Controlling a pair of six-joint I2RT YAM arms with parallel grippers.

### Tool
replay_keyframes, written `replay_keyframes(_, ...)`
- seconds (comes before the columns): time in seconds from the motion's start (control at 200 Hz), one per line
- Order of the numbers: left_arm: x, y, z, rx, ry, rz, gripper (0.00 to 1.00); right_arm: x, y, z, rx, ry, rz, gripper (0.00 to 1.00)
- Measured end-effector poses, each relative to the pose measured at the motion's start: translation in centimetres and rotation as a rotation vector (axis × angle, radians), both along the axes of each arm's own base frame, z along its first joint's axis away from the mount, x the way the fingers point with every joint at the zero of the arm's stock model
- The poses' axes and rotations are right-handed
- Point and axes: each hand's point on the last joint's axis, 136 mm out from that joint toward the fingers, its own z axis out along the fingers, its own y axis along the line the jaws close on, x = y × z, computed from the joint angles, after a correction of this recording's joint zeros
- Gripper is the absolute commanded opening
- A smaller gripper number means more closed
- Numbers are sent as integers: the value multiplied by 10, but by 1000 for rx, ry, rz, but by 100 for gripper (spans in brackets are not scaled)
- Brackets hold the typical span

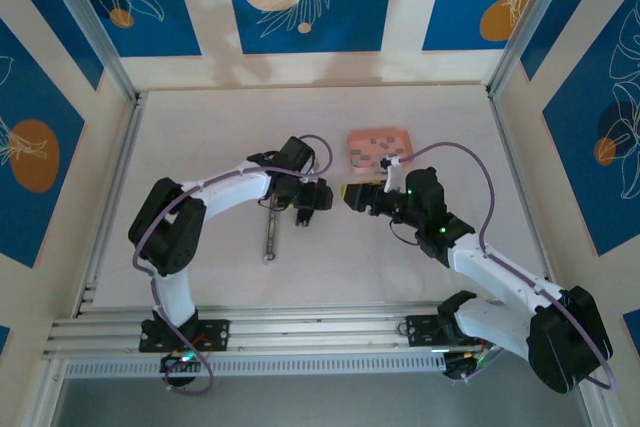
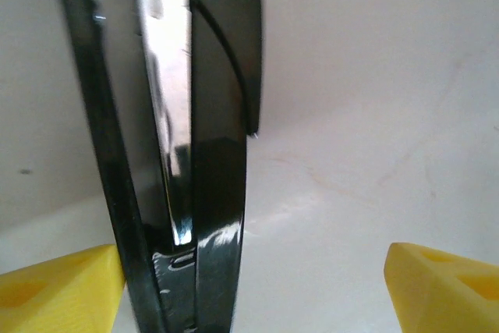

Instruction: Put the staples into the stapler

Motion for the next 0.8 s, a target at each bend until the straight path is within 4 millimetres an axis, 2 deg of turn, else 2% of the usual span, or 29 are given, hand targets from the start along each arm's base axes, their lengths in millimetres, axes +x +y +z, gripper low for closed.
replay_keyframes(0.125, -9, -14, 1, -39, 12, -21, 84, 2, -2, 0, 13, 18, -15, 65)
replay_keyframes(0.265, -8, -13, 1, -31, -1, 5, 82, 2, -3, -1, 18, 30, -20, 65)
replay_keyframes(0.405, 6, -2, 6, -19, -38, 78, 77, 2, -3, -4, 17, 40, -20, 65)
replay_keyframes(0.6, 34, 17, 11, -20, -83, 199, 64, 2, -2, -9, 12, 59, -15, 65)
replay_keyframes(0.8, 52, 30, 9, -23, -97, 276, 55, 3, -6, -12, 6, 73, -23, 65)
